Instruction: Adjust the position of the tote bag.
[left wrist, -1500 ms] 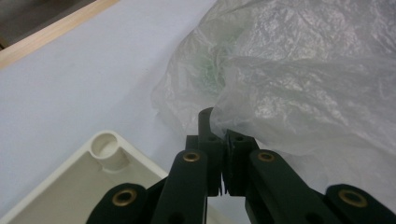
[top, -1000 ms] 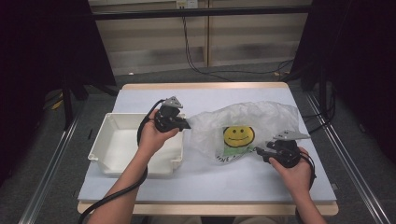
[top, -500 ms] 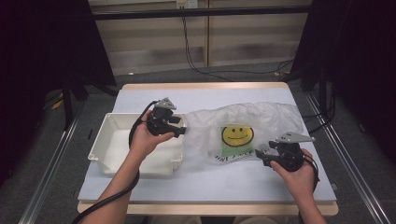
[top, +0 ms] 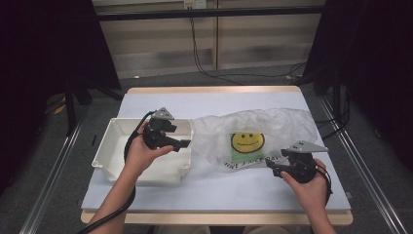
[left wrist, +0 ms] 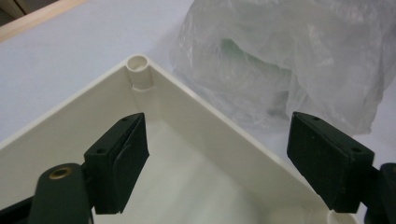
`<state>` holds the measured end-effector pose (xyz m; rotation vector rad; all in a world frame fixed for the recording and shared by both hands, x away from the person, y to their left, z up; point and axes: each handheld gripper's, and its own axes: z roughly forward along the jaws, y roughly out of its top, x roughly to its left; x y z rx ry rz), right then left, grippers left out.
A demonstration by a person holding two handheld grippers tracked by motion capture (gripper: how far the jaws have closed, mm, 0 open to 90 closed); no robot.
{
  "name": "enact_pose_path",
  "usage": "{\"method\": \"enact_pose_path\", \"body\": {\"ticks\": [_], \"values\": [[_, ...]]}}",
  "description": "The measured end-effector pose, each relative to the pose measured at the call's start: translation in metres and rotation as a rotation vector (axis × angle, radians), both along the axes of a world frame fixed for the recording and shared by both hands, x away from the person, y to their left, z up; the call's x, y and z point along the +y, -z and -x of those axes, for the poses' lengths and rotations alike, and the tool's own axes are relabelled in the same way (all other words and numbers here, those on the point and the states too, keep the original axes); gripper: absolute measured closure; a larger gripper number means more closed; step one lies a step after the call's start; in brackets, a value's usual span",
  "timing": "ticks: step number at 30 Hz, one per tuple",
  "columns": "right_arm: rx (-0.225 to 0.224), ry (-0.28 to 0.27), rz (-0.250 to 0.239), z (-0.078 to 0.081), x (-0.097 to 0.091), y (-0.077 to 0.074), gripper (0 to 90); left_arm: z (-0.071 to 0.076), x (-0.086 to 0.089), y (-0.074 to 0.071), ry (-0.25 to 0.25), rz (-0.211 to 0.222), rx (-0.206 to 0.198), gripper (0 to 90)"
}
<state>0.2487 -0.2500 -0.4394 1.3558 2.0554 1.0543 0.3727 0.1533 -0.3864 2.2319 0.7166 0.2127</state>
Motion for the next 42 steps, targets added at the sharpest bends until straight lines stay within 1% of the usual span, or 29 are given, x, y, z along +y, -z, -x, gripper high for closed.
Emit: {"method": "enact_pose_path", "body": {"ticks": [1, 3, 4, 5, 7, 9, 10, 11, 12, 13, 15, 17, 18, 21, 22, 23, 24, 25, 27, 28, 30, 31, 34, 35, 36, 37, 38, 40, 42], "values": [[-0.001, 0.000, -0.003, 0.000, 0.002, -0.001, 31.1, 0.000, 0.001, 0.000, 0.008, -0.010, -0.004, 20.0], [-0.004, -0.017, 0.000, 0.000, 0.006, -0.001, 31.1, 0.001, 0.002, 0.000, -0.001, 0.003, 0.000, 19.4], [-0.009, -0.023, 0.005, 0.000, 0.008, -0.002, 31.1, 0.001, 0.003, 0.000, 0.005, -0.003, 0.001, 18.9], [-0.012, -0.032, 0.002, 0.000, 0.010, -0.002, 31.2, 0.001, 0.003, -0.001, -0.002, -0.002, -0.001, 18.3], [-0.011, -0.035, 0.005, 0.000, 0.013, -0.003, 31.3, 0.001, 0.003, -0.003, -0.001, -0.007, -0.001, 17.9], [-0.024, -0.056, 0.019, -0.003, 0.018, -0.007, 33.9, 0.001, 0.002, -0.005, -0.002, 0.001, 0.002, 16.1], [-0.025, -0.054, 0.017, -0.004, 0.019, -0.008, 34.0, 0.001, 0.001, -0.006, 0.003, 0.005, 0.006, 15.2], [-0.027, -0.054, 0.019, -0.005, 0.020, -0.008, 35.3, 0.001, 0.000, -0.008, 0.005, -0.003, 0.014, 14.2], [-0.032, -0.056, 0.022, -0.006, 0.022, -0.008, 37.8, 0.001, -0.001, -0.008, 0.012, 0.001, 0.014, 13.6], [-0.035, -0.059, 0.029, -0.008, 0.023, -0.009, 38.8, 0.001, -0.001, -0.009, 0.016, -0.007, 0.011, 13.6], [-0.039, -0.065, 0.019, -0.010, 0.024, -0.010, 41.4, 0.001, -0.001, -0.010, 0.018, 0.000, 0.011, 13.5], [-0.038, -0.064, 0.014, -0.012, 0.024, -0.011, 42.0, 0.001, 0.000, -0.010, 0.014, -0.004, 0.016, 12.7], [-0.044, -0.061, 0.017, -0.014, 0.024, -0.013, 43.0, 0.000, 0.000, -0.010, 0.012, 0.009, 0.022, 12.7], [-0.067, -0.070, 0.012, -0.020, 0.024, -0.020, 51.0, 0.000, 0.002, -0.012, 0.014, 0.005, 0.022, 10.6], [-0.076, -0.070, -0.010, -0.024, 0.023, -0.027, 57.2, 0.001, 0.004, -0.013, 0.014, 0.012, 0.018, 10.0], [-0.076, -0.070, -0.010, -0.024, 0.023, -0.027, 57.2, 0.001, 0.004, -0.013, 0.014, 0.012, 0.018, 10.0], [-0.085, -0.063, -0.016, -0.027, 0.022, -0.031, 60.9, 0.001, 0.006, -0.016, 0.015, 0.009, 0.016, 9.7], [-0.089, -0.058, -0.019, -0.029, 0.022, -0.033, 63.6, 0.001, 0.006, -0.017, 0.007, 0.021, 0.015, 9.3], [-0.113, -0.053, -0.012, -0.032, 0.021, -0.036, 67.0, 0.000, 0.007, -0.019, 0.001, 0.019, 0.017, 8.4], [-0.114, -0.050, -0.011, -0.035, 0.021, -0.038, 68.2, 0.000, 0.007, -0.020, 0.007, 0.026, 0.019, 8.1], [-0.118, -0.040, -0.016, -0.038, 0.021, -0.040, 72.4, -0.001, 0.007, -0.023, 0.006, 0.016, 0.014, 8.1], [-0.125, -0.035, -0.019, -0.040, 0.021, -0.042, 73.7, -0.001, 0.007, -0.024, 0.010, 0.025, 0.013, 7.9], [-0.129, -0.042, -0.022, -0.042, 0.022, -0.047, 76.2, -0.001, 0.007, -0.029, 0.011, 0.016, 0.007, 7.5], [-0.129, -0.041, -0.028, -0.043, 0.023, -0.048, 76.9, -0.001, 0.007, -0.030, 0.011, 0.024, 0.005, 7.3], [-0.129, -0.041, -0.028, -0.043, 0.023, -0.048, 76.9, -0.001, 0.007, -0.030, 0.011, 0.024, 0.005, 7.1], [-0.135, -0.045, -0.023, -0.044, 0.024, -0.051, 78.6, -0.002, 0.006, -0.034, 0.016, 0.031, 0.002, 6.8], [-0.133, -0.047, -0.019, -0.044, 0.025, -0.052, 79.4, -0.002, 0.006, -0.036, 0.016, 0.025, -0.001, 6.8], [-0.135, -0.048, -0.019, -0.045, 0.026, -0.053, 79.7, -0.002, 0.003, -0.039, 0.018, 0.028, -0.004, 6.6], [-0.139, -0.043, -0.016, -0.046, 0.027, -0.055, 80.1, -0.001, 0.000, -0.042, 0.030, 0.025, -0.010, 6.2]]}}
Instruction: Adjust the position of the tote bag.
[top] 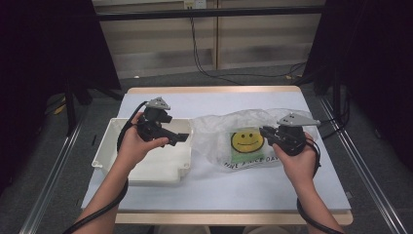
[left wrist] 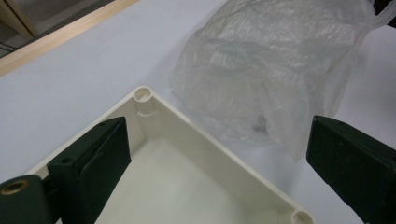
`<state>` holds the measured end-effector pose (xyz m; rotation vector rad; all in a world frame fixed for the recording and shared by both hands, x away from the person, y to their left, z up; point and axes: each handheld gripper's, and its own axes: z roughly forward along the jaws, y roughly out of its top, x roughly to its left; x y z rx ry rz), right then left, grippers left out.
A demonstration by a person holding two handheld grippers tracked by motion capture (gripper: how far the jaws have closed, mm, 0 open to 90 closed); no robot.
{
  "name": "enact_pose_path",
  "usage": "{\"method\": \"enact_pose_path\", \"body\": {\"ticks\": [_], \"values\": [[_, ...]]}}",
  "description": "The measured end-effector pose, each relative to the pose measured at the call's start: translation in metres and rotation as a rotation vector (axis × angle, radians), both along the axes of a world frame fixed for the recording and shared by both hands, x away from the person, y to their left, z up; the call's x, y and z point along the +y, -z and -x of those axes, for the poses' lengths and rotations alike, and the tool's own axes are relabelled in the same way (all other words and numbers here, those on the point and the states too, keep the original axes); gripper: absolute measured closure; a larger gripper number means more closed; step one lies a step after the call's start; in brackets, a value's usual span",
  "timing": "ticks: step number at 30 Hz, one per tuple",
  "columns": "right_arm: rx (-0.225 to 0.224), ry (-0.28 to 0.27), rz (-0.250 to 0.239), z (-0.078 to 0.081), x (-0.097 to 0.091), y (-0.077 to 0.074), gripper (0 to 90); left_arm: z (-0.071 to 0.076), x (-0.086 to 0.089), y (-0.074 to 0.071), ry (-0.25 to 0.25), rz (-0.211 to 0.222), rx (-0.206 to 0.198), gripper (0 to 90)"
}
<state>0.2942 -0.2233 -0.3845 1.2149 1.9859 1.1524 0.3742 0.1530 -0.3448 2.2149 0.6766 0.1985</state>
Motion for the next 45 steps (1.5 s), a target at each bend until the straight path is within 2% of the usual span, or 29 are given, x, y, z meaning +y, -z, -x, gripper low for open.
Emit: {"method": "enact_pose_path", "body": {"ticks": [10, 13, 17, 19, 20, 24, 29, 32, 34, 36, 39, 43, 44, 45], "values": [[0.006, -0.010, 0.001, -0.005, 0.008, -0.001, 80.4, 0.000, -0.025, -0.010, 0.052, -0.006, -0.006, 5.0], [0.003, -0.020, 0.005, -0.007, 0.010, -0.004, 80.1, 0.000, -0.033, -0.017, 0.081, -0.015, -0.025, 5.0], [-0.001, -0.021, 0.004, -0.009, 0.012, -0.007, 80.2, 0.000, -0.042, -0.022, 0.105, -0.004, -0.043, 5.0], [-0.003, -0.026, 0.004, -0.010, 0.014, -0.008, 80.1, 0.000, -0.046, -0.024, 0.112, -0.022, -0.056, 5.2], [-0.006, -0.030, 0.004, -0.010, 0.015, -0.008, 80.1, 0.000, -0.048, -0.025, 0.128, -0.024, -0.058, 5.2], [0.000, -0.036, 0.008, -0.013, 0.018, -0.008, 80.0, -0.001, -0.054, -0.026, 0.140, -0.029, -0.060, 5.2], [-0.006, -0.042, 0.004, -0.017, 0.021, -0.010, 79.7, -0.003, -0.064, -0.026, 0.154, -0.013, -0.073, 4.7], [-0.005, -0.044, -0.003, -0.020, 0.023, -0.011, 79.4, -0.006, -0.072, -0.025, 0.187, 0.002, -0.063, 4.7], [-0.002, -0.046, -0.004, -0.022, 0.024, -0.010, 79.4, -0.008, -0.074, -0.025, 0.187, -0.003, -0.066, 4.7], [-0.002, -0.050, -0.006, -0.024, 0.025, -0.009, 79.3, -0.013, -0.080, -0.024, 0.208, -0.021, -0.064, 4.9], [0.004, -0.057, -0.016, -0.027, 0.027, -0.008, 79.3, -0.016, -0.087, -0.022, 0.233, -0.029, -0.069, 6.7], [0.007, -0.068, -0.016, -0.030, 0.029, -0.007, 79.2, -0.016, -0.096, -0.020, 0.244, -0.043, -0.078, 13.6], [0.003, -0.069, -0.017, -0.031, 0.031, -0.009, 79.2, -0.017, -0.098, -0.021, 0.255, -0.059, -0.076, 16.6], [-0.003, -0.076, -0.015, -0.032, 0.031, -0.009, 79.2, -0.018, -0.102, -0.019, 0.250, -0.039, -0.060, 19.7]]}}
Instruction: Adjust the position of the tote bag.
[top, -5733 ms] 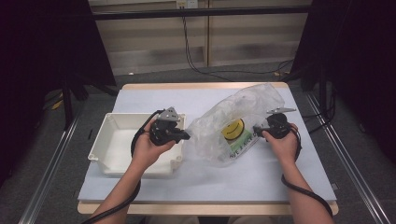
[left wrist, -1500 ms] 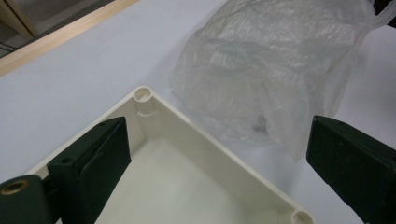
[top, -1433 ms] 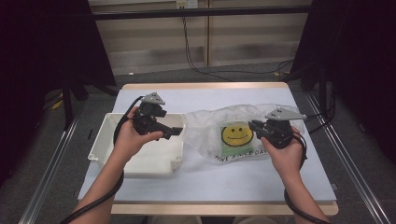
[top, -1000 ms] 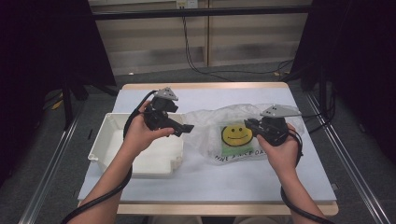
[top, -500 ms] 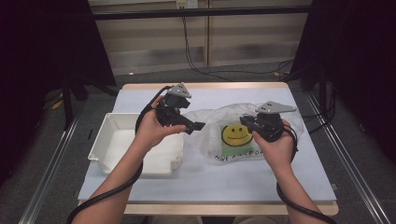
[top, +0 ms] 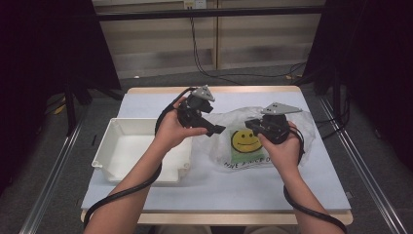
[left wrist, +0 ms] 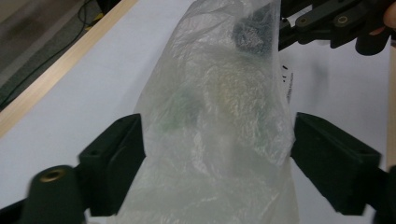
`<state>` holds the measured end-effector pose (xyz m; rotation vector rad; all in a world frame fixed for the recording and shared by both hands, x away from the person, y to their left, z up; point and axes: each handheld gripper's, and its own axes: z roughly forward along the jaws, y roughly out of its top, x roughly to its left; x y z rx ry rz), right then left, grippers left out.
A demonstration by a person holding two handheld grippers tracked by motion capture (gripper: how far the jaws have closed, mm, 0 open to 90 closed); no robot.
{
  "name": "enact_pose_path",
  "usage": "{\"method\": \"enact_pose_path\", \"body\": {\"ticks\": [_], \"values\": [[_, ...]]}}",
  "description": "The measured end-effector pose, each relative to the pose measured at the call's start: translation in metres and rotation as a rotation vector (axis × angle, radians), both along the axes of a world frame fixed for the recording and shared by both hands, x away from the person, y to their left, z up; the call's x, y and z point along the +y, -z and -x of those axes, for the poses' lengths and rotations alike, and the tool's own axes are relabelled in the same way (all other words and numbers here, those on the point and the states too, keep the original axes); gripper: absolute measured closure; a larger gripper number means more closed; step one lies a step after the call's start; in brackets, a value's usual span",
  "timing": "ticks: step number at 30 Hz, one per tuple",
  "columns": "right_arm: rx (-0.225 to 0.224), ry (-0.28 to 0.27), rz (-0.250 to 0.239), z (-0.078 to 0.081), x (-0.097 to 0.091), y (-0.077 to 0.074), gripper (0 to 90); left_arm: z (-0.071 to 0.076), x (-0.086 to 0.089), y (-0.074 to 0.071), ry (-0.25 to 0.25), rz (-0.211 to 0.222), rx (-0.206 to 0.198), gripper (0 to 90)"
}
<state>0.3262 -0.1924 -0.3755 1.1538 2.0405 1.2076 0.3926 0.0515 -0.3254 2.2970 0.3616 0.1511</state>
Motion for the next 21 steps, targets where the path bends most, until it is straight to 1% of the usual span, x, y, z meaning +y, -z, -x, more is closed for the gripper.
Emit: {"method": "enact_pose_path", "body": {"ticks": [1, 2, 3, 4, 5, 6, 7, 8, 9, 10, 11, 12, 13, 14, 15, 17, 18, 19, 20, 21], "values": [[0.000, 0.000, 0.000, 0.000, 0.000, 0.000, 79.2, 0.000, 0.000, 0.000, 0.000, 0.000, 0.000, 23.7], [-0.002, -0.001, -0.005, -0.001, 0.002, -0.002, 78.4, -0.001, -0.002, 0.000, -0.002, 0.001, 0.008, 31.1], [-0.002, -0.001, -0.005, -0.001, 0.002, -0.002, 78.4, -0.002, -0.002, 0.000, 0.004, -0.008, 0.006, 31.1], [-0.006, -0.006, -0.002, -0.001, 0.002, -0.002, 77.5, -0.003, -0.003, 0.000, -0.005, -0.003, 0.014, 38.3], [-0.005, -0.006, -0.005, -0.002, 0.003, -0.003, 74.1, -0.003, -0.005, 0.000, 0.004, -0.010, 0.017, 51.6], [-0.003, -0.009, -0.005, -0.003, 0.003, -0.003, 71.1, -0.003, -0.006, 0.000, 0.002, -0.014, 0.024, 58.2], [0.002, -0.014, -0.002, -0.004, 0.004, -0.003, 65.2, -0.003, -0.007, 0.001, -0.008, -0.014, 0.045, 62.0], [0.002, -0.014, -0.002, -0.004, 0.004, -0.003, 65.2, -0.003, -0.007, 0.001, -0.008, -0.014, 0.045, 68.5], [-0.003, -0.034, -0.004, -0.006, 0.005, -0.003, 45.2, -0.004, -0.007, 0.001, -0.001, -0.011, 0.078, 74.3], [0.003, -0.039, -0.006, -0.007, 0.006, -0.002, 37.9, -0.004, -0.008, 0.001, -0.004, -0.003, 0.084, 75.7], [0.019, -0.050, -0.002, -0.008, 0.008, -0.001, 33.0, -0.004, -0.008, 0.000, 0.001, -0.018, 0.085, 77.1], [0.019, -0.050, -0.002, -0.008, 0.008, -0.001, 33.0, -0.004, -0.008, 0.000, 0.001, -0.018, 0.085, 78.8], [-0.017, -0.061, 0.014, -0.009, 0.011, 0.002, 28.4, -0.005, -0.009, 0.000, -0.004, -0.009, 0.093, 80.1], [-0.029, -0.071, 0.025, -0.010, 0.012, 0.003, 24.9, -0.005, -0.009, 0.000, 0.004, -0.003, 0.097, 81.8], [-0.029, -0.086, 0.036, -0.012, 0.014, 0.005, 20.1, -0.006, -0.010, 0.000, 0.001, -0.003, 0.096, 83.6], [-0.042, -0.110, 0.051, -0.015, 0.018, 0.007, 14.2, -0.006, -0.011, 0.001, 0.011, -0.009, 0.108, 84.2], [-0.044, -0.139, 0.054, -0.017, 0.020, 0.008, 10.5, -0.007, -0.011, 0.001, 0.016, -0.009, 0.112, 84.4], [-0.036, -0.161, 0.066, -0.019, 0.023, 0.008, 10.2, -0.007, -0.011, 0.002, 0.010, 0.001, 0.115, 84.9], [-0.050, -0.175, 0.085, -0.020, 0.025, 0.009, 12.6, -0.007, -0.011, 0.002, 0.010, 0.001, 0.115, 85.4], [-0.069, -0.187, 0.101, -0.020, 0.026, 0.010, 14.0, -0.008, -0.010, 0.003, 0.013, 0.016, 0.128, 85.9]]}}
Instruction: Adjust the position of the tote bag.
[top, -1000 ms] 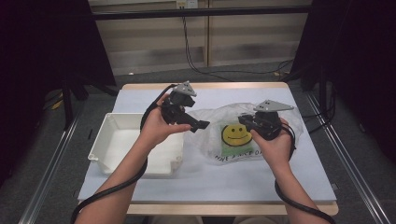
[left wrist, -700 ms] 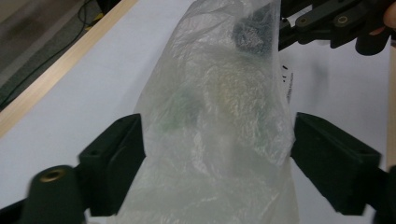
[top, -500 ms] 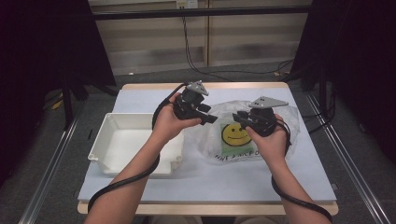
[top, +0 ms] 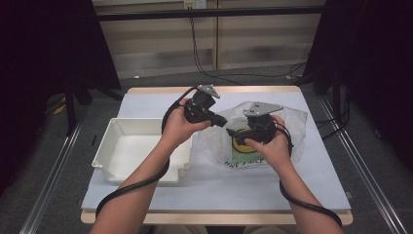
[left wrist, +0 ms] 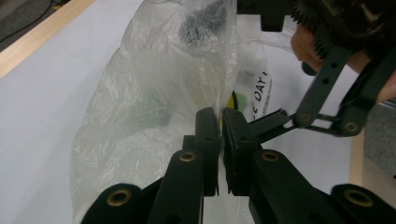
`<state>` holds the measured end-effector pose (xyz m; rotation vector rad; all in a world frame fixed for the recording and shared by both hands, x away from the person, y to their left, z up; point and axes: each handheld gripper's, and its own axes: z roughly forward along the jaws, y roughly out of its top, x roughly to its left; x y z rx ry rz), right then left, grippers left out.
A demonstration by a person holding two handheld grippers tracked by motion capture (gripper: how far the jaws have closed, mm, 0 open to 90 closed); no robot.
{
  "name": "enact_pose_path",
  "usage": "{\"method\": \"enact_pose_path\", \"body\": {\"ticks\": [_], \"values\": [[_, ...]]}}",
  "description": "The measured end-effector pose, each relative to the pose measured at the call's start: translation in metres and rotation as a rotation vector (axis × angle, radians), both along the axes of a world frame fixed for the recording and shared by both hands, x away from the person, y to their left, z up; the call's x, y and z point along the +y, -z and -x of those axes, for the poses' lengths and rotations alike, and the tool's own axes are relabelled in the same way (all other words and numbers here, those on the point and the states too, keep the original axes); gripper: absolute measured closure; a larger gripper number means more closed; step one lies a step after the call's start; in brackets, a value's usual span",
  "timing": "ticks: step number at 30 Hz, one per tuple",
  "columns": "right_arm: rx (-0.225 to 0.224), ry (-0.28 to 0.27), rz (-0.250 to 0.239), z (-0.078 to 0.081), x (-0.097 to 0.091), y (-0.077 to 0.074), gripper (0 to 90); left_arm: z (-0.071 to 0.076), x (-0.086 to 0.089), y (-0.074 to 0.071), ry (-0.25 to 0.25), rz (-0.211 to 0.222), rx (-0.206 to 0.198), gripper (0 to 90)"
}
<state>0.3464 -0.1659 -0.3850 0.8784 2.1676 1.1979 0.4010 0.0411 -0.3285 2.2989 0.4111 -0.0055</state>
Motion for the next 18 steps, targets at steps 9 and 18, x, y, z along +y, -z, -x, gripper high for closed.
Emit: {"method": "enact_pose_path", "body": {"ticks": [9, 18], "values": [[0.103, -0.078, -0.021, -0.007, -0.003, 0.011, 60.6, -0.004, 0.005, 0.001, -0.004, 0.010, 0.008, 86.8], [0.156, -0.092, -0.025, 0.001, -0.011, 0.022, 90.0, -0.011, 0.007, 0.011, -0.046, 0.015, 0.013, 86.8]]}}
